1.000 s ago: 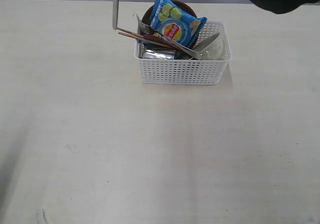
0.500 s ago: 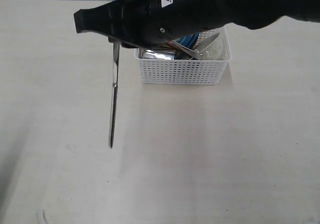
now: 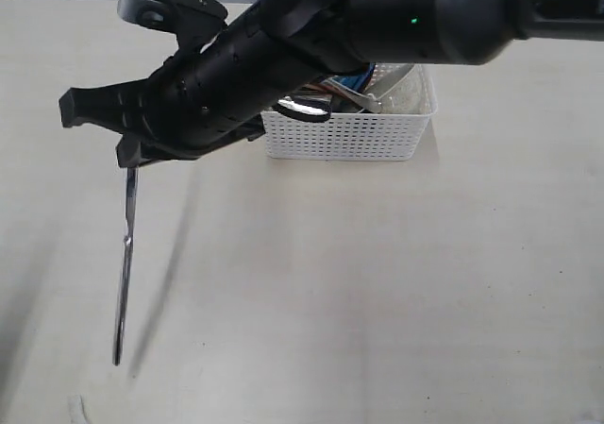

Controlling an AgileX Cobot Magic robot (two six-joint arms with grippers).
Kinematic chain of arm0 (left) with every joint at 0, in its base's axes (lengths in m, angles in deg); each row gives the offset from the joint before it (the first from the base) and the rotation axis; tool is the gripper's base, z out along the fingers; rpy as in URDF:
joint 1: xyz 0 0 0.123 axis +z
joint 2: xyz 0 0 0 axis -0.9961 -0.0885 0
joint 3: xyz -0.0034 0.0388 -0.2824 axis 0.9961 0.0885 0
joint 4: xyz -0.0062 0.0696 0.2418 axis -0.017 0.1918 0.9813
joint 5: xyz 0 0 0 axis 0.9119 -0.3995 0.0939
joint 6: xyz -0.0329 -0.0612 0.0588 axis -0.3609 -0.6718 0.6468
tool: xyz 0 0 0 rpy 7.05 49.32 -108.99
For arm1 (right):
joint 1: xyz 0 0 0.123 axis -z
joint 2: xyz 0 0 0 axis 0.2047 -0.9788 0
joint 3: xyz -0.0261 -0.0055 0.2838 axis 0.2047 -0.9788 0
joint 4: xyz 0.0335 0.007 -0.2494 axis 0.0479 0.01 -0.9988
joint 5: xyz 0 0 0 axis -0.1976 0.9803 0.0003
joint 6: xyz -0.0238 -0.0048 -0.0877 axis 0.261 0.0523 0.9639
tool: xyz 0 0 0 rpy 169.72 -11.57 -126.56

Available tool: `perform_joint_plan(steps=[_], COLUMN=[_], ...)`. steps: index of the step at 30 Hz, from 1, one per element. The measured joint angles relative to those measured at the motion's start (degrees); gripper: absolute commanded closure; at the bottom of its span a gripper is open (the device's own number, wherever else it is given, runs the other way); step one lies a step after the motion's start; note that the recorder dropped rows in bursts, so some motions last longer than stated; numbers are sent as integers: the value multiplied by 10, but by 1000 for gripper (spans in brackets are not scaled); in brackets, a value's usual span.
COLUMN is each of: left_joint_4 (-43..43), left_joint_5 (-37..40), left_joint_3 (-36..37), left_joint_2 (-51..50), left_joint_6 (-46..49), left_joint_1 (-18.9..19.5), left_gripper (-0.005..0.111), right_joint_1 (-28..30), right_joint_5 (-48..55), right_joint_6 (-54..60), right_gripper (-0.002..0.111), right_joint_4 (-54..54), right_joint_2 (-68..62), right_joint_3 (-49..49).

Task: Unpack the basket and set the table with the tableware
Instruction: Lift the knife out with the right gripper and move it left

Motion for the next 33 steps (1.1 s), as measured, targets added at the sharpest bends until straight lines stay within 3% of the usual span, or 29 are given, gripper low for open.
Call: perform_joint_plan(steps=[11, 33], left_joint_4=[0, 0], left_joint_5=[0, 0], left_joint_3=[0, 0], left_joint_2=[0, 0], left_joint_6=[0, 0], left_joint_1=[0, 0], left_gripper=[107, 107], right_joint_1=[14, 14], right_joint_5=[-18, -148], right_joint_6=[-32, -104], right_gripper=[109, 108], right_joint_4=[9, -9], right_joint_2=[-118, -193], right_joint_3=[62, 66])
